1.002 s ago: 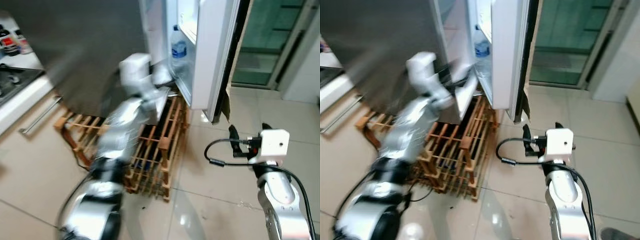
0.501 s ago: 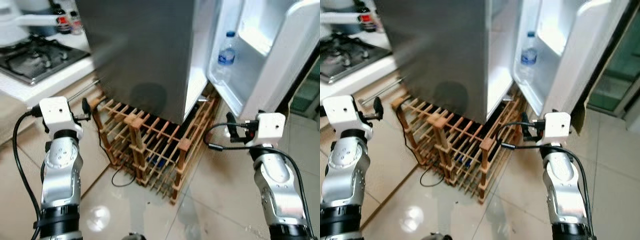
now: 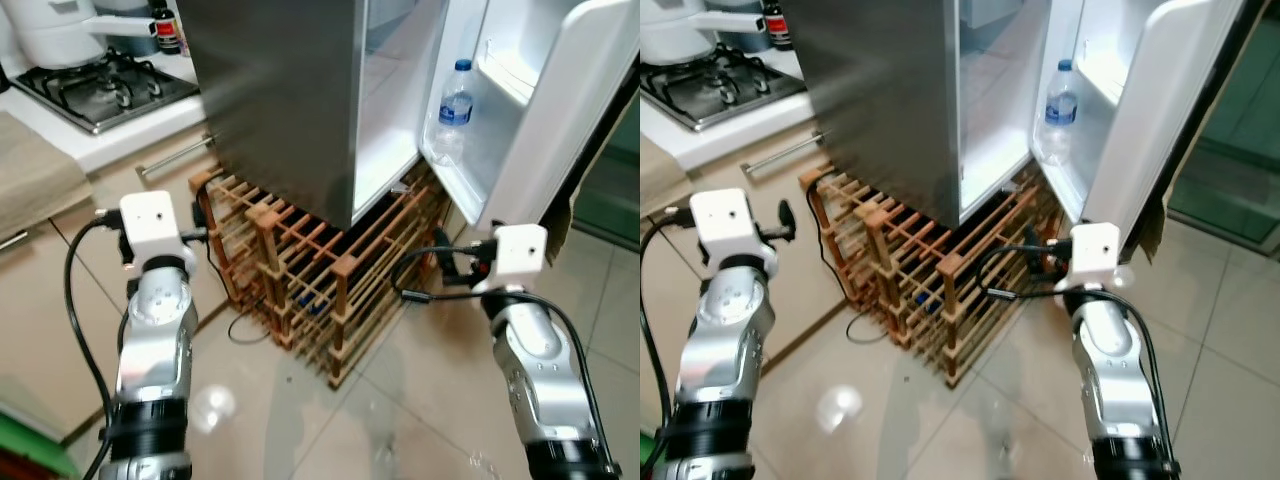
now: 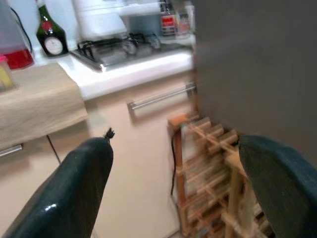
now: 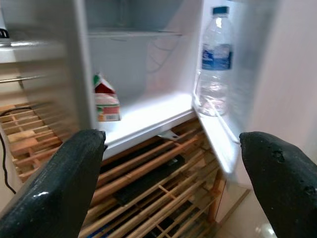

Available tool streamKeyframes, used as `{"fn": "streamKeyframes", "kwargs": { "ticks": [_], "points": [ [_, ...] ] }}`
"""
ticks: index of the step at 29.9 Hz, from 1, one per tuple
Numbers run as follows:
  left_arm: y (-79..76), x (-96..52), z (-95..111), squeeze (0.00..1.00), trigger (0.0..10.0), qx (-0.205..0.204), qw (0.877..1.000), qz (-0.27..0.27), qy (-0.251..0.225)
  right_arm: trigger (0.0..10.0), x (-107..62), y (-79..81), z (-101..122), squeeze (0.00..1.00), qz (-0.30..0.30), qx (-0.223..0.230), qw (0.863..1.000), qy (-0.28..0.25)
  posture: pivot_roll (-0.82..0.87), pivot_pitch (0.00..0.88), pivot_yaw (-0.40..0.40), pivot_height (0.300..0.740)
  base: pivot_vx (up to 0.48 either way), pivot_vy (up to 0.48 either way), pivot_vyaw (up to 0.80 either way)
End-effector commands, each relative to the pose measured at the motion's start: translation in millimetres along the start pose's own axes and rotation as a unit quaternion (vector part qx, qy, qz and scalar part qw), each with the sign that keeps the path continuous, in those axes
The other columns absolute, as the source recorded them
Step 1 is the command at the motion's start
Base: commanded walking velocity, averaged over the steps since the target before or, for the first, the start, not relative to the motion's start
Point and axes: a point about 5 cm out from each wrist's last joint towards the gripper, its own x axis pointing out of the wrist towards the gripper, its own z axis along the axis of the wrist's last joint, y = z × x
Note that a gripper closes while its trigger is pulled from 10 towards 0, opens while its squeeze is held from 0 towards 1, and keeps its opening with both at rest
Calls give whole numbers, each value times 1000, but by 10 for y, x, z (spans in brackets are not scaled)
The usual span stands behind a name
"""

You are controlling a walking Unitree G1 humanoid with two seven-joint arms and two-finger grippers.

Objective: Restocking fridge

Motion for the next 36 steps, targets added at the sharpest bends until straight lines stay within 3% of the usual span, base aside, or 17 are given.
{"fn": "streamKeyframes", "kwargs": {
  "ticks": [1, 2, 4, 5, 14, 28, 36],
  "points": [
    [-182, -6, -99, 0, 10000, 6, 998, -40, 37, 10000, -28, -52, -37, 286, -6, 0, 1000, 13, -118, 15, 74, 740, 0, 0, 0],
    [-198, -10, -124, 0, 10000, 6, 998, -45, 46, 10000, -30, -46, -52, 286, -4, -3, 1000, 18, -118, 15, 74, 740, 0, 0, 0],
    [-277, -68, -64, 0, 10000, -34, 995, -91, 18, 10000, -35, -45, -92, 227, -9, -15, 999, 30, -128, 20, 77, 740, 0, 0, 0],
    [-327, -97, 10, 0, 10000, -28, 993, -112, -7, 10000, -55, -26, -80, 212, -1, -12, 1000, 25, -132, 22, 78, 740, 0, 0, 0],
    [-341, -73, 113, 0, 10000, -29, 994, -101, -32, 10000, -86, -6, -58, 255, -1, -5, 1000, 15, -141, 14, 85, 740, 443, 0, 490],
    [-266, -58, 44, 0, 10000, -26, 997, -72, -17, 10000, -81, 15, -71, 267, 7, -2, 1000, 17, -131, 11, 73, 740, 465, 0, 513],
    [-232, -49, 63, 0, 10000, -31, 997, -63, -23, 10000, -94, 107, -50, 224, 32, -2, 999, 11, -134, 11, 78, 740, 0, 0, 138]
  ]
}}
